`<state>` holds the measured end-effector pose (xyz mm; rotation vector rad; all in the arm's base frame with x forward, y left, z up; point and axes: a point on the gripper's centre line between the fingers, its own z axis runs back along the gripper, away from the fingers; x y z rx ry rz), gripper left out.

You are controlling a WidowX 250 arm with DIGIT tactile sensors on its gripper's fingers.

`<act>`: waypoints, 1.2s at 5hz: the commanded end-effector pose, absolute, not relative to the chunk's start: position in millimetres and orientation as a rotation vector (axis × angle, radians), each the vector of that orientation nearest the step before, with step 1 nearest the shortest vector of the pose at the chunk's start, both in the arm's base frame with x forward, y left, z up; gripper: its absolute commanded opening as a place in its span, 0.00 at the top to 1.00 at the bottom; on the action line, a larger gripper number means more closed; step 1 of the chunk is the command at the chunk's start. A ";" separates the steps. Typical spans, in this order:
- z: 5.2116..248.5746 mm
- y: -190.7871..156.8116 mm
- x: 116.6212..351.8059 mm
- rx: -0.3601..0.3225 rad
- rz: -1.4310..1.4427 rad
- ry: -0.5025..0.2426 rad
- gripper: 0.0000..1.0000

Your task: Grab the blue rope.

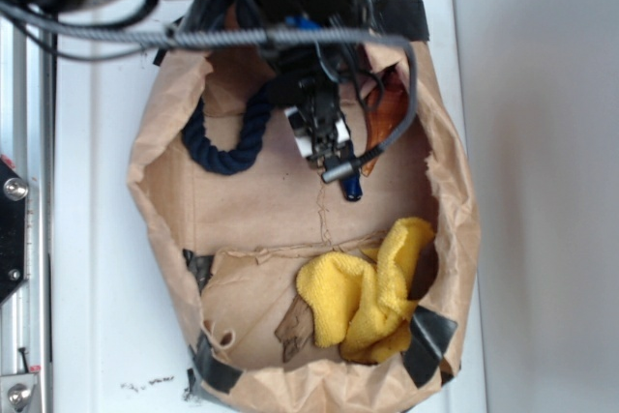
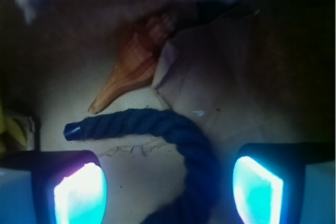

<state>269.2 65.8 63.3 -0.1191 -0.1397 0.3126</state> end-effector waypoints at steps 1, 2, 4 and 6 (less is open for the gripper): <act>53.0 51.3 285.8 -0.059 0.228 -0.200 0.00; 43.0 47.4 288.5 -0.038 0.173 -0.200 0.00; 41.4 47.6 295.0 -0.021 0.169 -0.193 0.00; 67.8 66.2 289.2 -0.074 0.105 -0.175 0.00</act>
